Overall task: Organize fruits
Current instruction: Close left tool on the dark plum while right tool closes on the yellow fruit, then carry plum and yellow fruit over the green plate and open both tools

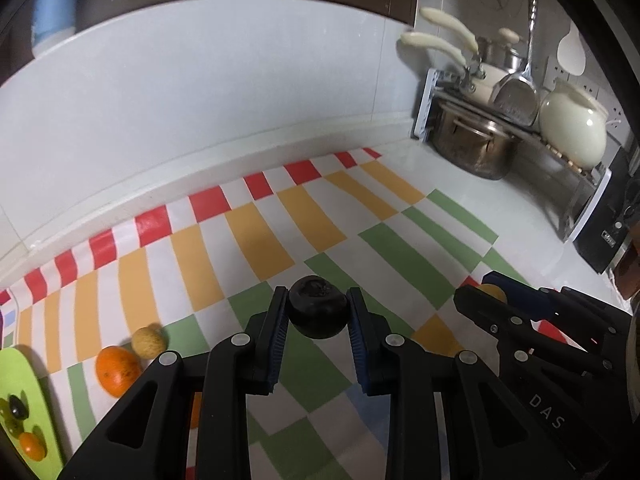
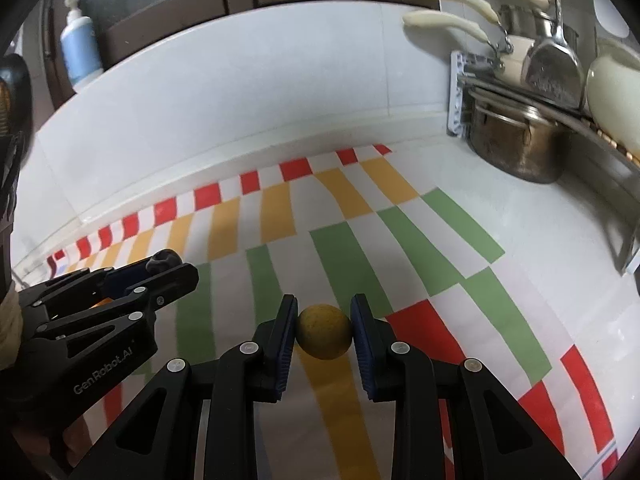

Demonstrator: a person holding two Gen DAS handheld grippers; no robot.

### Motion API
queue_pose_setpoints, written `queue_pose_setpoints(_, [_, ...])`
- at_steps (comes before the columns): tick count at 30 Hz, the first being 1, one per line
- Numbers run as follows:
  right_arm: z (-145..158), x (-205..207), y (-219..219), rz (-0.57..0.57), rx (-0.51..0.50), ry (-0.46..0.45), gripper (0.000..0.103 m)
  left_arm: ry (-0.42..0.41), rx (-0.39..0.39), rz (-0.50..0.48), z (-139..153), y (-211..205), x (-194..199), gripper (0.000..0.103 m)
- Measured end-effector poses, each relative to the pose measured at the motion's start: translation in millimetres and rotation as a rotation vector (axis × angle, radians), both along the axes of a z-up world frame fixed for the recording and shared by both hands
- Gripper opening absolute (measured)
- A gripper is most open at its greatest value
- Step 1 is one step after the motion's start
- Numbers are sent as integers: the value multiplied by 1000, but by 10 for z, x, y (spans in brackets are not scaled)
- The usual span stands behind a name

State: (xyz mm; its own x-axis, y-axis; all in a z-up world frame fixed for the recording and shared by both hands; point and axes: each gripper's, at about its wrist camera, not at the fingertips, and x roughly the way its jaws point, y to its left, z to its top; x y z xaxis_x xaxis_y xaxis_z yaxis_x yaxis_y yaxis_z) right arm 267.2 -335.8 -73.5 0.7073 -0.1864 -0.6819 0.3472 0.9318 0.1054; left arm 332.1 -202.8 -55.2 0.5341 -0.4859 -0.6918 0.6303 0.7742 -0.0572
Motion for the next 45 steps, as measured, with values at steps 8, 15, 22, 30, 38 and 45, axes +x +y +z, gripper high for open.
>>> queue_pose_setpoints(8, [282, -131, 214, 63, -31, -51, 29, -37, -42, 48, 257, 281, -206, 29])
queue_pose_setpoints(15, [462, -244, 420, 129, -46, -81, 29, -63, -72, 116, 413, 594, -412, 29])
queue_pose_setpoints(22, [594, -346, 674, 201, -65, -108, 29, -81, -89, 190, 484, 981, -590, 29])
queue_pose_setpoints(30, [697, -443, 1065, 296, -71, -139, 29, -100, -93, 275, 566, 1465, -799, 29])
queue_pose_setpoints(38, [806, -485, 1489, 382, -72, -169, 29, -133, -100, 353, 687, 1910, -967, 29])
queue_pose_setpoints(45, [866, -494, 1852, 458, -67, -188, 29, -158, -99, 412, 770, 2249, -1088, 29])
